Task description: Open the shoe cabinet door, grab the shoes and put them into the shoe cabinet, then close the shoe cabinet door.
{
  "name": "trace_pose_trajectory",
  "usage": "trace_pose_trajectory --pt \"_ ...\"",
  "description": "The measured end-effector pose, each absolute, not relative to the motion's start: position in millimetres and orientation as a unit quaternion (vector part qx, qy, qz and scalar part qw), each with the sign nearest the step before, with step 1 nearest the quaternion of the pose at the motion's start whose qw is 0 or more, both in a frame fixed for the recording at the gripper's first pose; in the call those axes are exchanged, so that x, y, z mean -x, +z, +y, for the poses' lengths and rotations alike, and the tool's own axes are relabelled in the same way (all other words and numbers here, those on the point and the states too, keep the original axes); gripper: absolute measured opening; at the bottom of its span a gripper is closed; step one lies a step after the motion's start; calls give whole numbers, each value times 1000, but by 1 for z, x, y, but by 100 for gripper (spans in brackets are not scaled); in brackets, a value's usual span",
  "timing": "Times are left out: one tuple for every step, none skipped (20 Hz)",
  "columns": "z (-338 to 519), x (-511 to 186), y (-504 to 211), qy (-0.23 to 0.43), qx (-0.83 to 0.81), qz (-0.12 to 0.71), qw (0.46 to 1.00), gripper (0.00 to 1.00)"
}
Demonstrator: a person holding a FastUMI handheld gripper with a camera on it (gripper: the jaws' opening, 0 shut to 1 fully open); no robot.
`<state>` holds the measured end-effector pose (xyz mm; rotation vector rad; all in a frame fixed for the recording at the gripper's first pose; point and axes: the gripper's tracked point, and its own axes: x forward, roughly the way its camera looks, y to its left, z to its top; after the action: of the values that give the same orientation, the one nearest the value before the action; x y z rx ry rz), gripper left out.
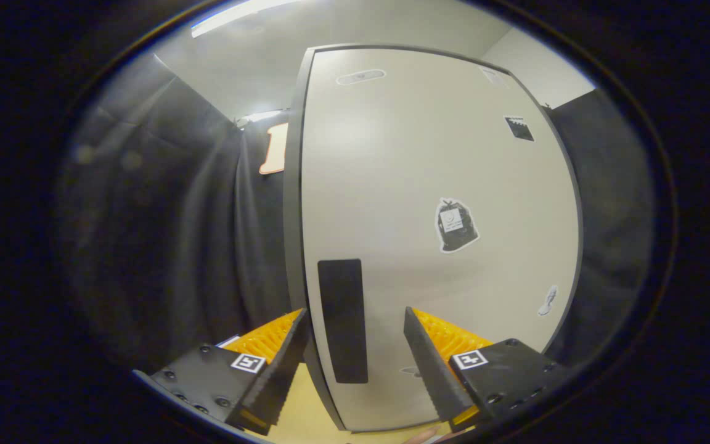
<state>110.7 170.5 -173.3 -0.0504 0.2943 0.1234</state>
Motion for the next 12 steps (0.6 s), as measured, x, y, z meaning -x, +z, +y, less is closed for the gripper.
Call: trace_pose_trajectory --pt "170 -113 -174 57 28 144 988 88" --pt "171 -115 -176 57 29 142 988 83" --pt "172 -116 -177 56 30 142 988 78" --pt "174 -117 -180 58 32 143 987 73" --pt "175 -117 -182 56 38 147 987 68" --pt "176 -115 -182 57 43 144 987 62" --pt "177 -118 -181 53 48 136 988 57" --pt "180 -118 -181 54 50 134 988 52" --pt "180 -117 -181 51 53 135 988 47" --pt "179 -119 -181 49 50 134 989 42" --pt "179 -117 -182 48 49 137 988 36" --pt "179 -118 -182 47 50 138 988 31"
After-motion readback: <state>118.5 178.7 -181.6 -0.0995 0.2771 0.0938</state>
